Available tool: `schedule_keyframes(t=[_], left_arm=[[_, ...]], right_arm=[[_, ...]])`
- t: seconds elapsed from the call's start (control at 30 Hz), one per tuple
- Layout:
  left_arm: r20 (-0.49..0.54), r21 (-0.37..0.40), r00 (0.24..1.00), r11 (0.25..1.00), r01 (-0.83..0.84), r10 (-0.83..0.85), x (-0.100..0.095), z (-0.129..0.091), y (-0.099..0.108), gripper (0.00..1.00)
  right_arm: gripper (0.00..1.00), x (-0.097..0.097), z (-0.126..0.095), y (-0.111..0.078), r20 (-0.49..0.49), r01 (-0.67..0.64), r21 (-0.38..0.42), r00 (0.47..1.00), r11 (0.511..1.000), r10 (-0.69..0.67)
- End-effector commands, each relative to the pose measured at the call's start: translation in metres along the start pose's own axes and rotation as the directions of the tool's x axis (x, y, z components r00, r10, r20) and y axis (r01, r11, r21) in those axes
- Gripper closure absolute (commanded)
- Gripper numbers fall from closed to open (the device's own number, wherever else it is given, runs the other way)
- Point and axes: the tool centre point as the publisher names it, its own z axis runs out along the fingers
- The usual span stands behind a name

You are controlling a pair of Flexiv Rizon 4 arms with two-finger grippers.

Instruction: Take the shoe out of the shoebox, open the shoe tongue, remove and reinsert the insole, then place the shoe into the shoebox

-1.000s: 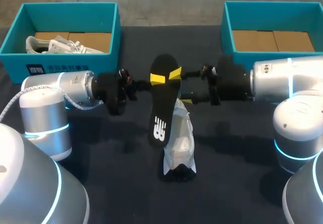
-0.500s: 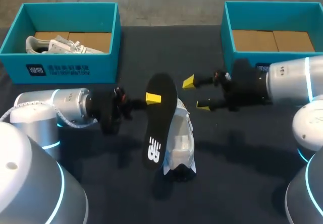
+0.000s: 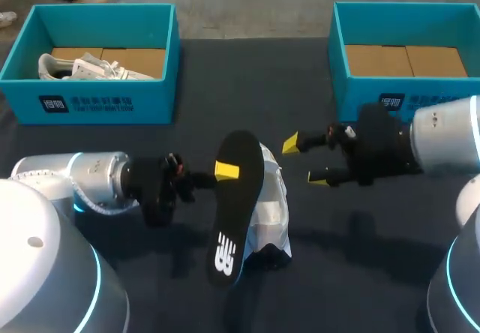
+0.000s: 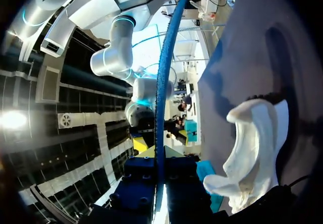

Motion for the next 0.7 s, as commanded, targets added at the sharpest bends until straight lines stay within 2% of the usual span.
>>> schedule_keyframes(t=[0.03, 0.07, 0.13, 0.27, 0.33, 0.5, 0.7], left_arm=[[-0.004, -0.036, 1.000, 0.999, 0.024, -0.024, -0.001, 0.000, -0.028, 1.00], [-0.004, -0.036, 1.000, 0.999, 0.024, -0.024, -0.001, 0.000, -0.028, 1.00], [0.000, -0.040, 0.998, 0.997, 0.059, -0.060, 0.002, 0.000, -0.040, 1.00], [0.008, -0.065, 0.995, 0.992, 0.104, -0.104, 0.007, -0.001, -0.047, 1.00], [0.024, -0.077, 0.985, 0.982, 0.170, -0.169, 0.015, 0.000, -0.052, 1.00], [0.025, -0.113, 0.962, 0.956, 0.271, -0.270, 0.025, 0.002, -0.056, 1.00], [-0.007, -0.141, 0.936, 0.927, 0.347, -0.352, 0.024, 0.003, -0.059, 1.00]], right_arm=[[0.00, -0.004, -0.017, -0.021, 0.034, -0.010, -0.019, 0.999, 1.000, 0.011], [0.00, -0.004, -0.017, -0.021, 0.034, -0.010, -0.019, 0.999, 1.000, 0.011], [0.00, -0.009, -0.020, -0.029, 0.040, -0.020, -0.025, 0.999, 0.999, 0.021], [0.00, -0.014, -0.023, -0.036, 0.043, -0.025, -0.032, 0.999, 0.999, 0.026], [0.00, -0.020, -0.024, -0.042, 0.048, -0.029, -0.037, 0.998, 0.999, 0.031], [0.00, -0.028, -0.022, -0.053, 0.058, -0.042, -0.036, 0.997, 0.998, 0.044], [0.00, -0.034, -0.019, -0.059, 0.078, -0.030, -0.026, 0.996, 0.999, 0.032]])
